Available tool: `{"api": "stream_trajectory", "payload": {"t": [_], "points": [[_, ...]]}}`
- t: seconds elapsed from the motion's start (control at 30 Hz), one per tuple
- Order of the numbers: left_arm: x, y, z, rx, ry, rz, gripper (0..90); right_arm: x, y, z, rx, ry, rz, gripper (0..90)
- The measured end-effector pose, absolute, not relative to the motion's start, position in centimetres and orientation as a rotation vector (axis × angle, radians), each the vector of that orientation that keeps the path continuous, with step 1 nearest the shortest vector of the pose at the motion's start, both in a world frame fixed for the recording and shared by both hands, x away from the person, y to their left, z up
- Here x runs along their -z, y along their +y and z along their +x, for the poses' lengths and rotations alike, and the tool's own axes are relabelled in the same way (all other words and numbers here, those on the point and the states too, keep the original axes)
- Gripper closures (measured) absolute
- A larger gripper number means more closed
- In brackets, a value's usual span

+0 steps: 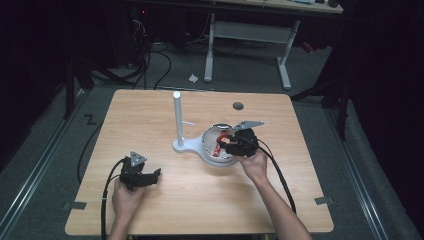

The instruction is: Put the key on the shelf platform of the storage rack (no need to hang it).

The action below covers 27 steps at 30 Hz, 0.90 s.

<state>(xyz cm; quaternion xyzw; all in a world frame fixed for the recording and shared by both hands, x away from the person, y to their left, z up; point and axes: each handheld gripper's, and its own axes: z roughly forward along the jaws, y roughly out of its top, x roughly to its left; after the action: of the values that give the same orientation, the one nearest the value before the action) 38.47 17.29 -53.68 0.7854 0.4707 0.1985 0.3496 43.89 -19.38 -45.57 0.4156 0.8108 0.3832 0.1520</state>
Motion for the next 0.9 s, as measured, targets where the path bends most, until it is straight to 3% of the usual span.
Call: {"api": "stream_trajectory", "payload": {"t": [0.37,0.9], "points": [[53.7,17.3,38.5,-0.516,1.219,2.036,20.8,44.5,-20.3,43.6,-1.178,2.286,1.207,44.9],[53.7,17.3,38.5,-0.514,1.218,2.035,20.8,41.5,-23.5,41.9,-1.242,2.18,1.212,47.2]]}}
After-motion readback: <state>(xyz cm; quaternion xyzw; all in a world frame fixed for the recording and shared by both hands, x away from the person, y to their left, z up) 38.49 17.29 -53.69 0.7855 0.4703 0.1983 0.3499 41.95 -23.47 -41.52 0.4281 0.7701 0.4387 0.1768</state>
